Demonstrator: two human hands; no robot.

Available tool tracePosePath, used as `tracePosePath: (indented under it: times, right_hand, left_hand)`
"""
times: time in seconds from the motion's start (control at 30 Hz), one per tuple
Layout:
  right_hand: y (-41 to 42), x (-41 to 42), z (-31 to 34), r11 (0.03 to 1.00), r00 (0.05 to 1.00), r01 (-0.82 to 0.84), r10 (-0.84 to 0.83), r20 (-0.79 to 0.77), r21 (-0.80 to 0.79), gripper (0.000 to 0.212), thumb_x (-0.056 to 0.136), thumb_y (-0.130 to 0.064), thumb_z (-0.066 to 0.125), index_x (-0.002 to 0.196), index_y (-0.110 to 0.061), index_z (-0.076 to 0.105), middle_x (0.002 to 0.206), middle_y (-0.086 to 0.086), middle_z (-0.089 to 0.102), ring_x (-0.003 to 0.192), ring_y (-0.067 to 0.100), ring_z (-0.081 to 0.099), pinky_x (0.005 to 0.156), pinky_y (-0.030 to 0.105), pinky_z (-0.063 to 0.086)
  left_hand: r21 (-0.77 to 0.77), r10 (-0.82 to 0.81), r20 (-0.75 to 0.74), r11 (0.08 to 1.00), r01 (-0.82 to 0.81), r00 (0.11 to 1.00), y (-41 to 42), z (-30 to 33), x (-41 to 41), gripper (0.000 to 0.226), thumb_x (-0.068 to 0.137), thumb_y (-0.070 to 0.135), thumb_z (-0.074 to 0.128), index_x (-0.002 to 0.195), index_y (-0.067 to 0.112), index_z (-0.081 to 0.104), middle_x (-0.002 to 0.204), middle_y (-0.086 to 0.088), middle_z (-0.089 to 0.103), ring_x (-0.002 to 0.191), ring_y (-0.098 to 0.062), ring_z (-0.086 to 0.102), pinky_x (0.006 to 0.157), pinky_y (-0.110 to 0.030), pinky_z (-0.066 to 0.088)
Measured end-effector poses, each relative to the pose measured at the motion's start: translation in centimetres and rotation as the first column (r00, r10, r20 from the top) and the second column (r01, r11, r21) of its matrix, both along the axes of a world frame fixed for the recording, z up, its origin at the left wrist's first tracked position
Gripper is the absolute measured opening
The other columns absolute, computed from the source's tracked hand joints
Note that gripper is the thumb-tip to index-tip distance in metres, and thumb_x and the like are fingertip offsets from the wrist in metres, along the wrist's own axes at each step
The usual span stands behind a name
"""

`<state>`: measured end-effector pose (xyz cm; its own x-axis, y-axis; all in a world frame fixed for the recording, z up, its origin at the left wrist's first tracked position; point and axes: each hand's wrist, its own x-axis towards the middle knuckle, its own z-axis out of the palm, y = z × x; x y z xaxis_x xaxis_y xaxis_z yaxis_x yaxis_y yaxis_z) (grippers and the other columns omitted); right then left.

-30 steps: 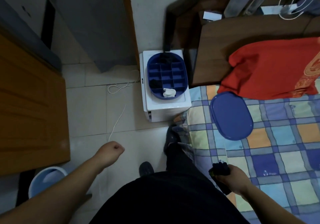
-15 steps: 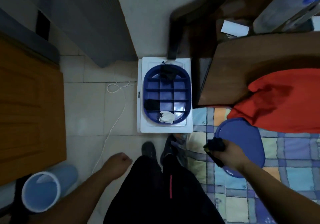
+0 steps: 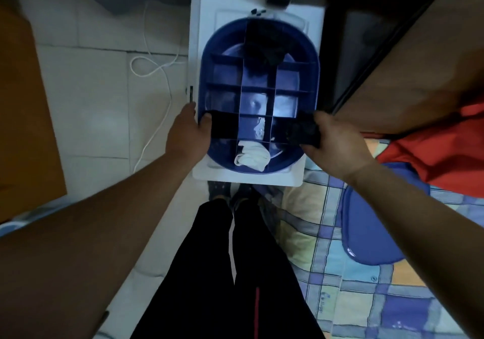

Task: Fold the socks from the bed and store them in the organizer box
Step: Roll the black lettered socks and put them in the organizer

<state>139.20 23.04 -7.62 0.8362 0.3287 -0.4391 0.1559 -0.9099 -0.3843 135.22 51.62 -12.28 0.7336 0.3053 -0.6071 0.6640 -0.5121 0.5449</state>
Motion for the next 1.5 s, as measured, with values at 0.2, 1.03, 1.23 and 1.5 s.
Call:
tracePosePath:
  times: [0.2,1.03,1.23,1.5]
  right_hand:
    - [1.6,1.2,-1.3,0.969,0.967,-0.203,0.221,0.127,-0.139,0.048,0.074,-0.019,0.076,0.116,-0.002,0.061,0.100,0.021,0.066,0.093,0.043,0.060,0.059,0.034,0.043]
    - [3.6,0.9,-3.7,0.884,0.888,-0.364,0.425,0.178,-0.294,0.045,0.092,-0.038,0.056,0.124,-0.007,0.060,0.105,0.018,0.061,0.088,0.038,0.057,0.074,0.043,0.042]
    - [4.1,0.7,-4.1,0.846,0.835,-0.380,0.487,0.254,-0.374,0.010,0.076,-0.012,0.071,0.084,-0.005,0.071,0.086,0.014,0.060,0.079,0.035,0.057,0.063,0.035,0.039]
    - [4.8,0.8,-4.2,0.880,0.888,-0.363,0.427,0.174,-0.306,0.031,0.076,-0.010,0.069,0.106,-0.002,0.067,0.106,0.019,0.059,0.095,0.038,0.055,0.070,0.038,0.045]
  left_hand:
    - [0.259,-0.297,0.218,0.936,0.238,0.930,-1.5,-2.2,0.1,0.075,0.093,0.038,0.047,0.154,0.016,0.008,0.162,-0.008,0.011,0.147,-0.026,0.020,0.116,-0.040,0.027]
    - [0.360,-0.262,0.352,0.924,0.129,0.899,-2.7,-5.1,-0.3,0.063,0.094,0.039,0.042,0.147,0.006,0.030,0.160,-0.014,0.016,0.141,-0.030,0.032,0.107,-0.045,0.042]
    - [0.363,-0.269,0.350,0.922,0.134,0.897,-2.6,-5.1,-0.4,0.063,0.095,0.040,0.042,0.147,0.007,0.031,0.160,-0.013,0.015,0.141,-0.030,0.033,0.105,-0.046,0.043]
    - [0.349,-0.259,0.364,0.929,0.127,0.895,-2.7,-5.1,-0.4,0.062,0.095,0.040,0.042,0.145,0.006,0.033,0.160,-0.013,0.016,0.139,-0.030,0.036,0.104,-0.045,0.044]
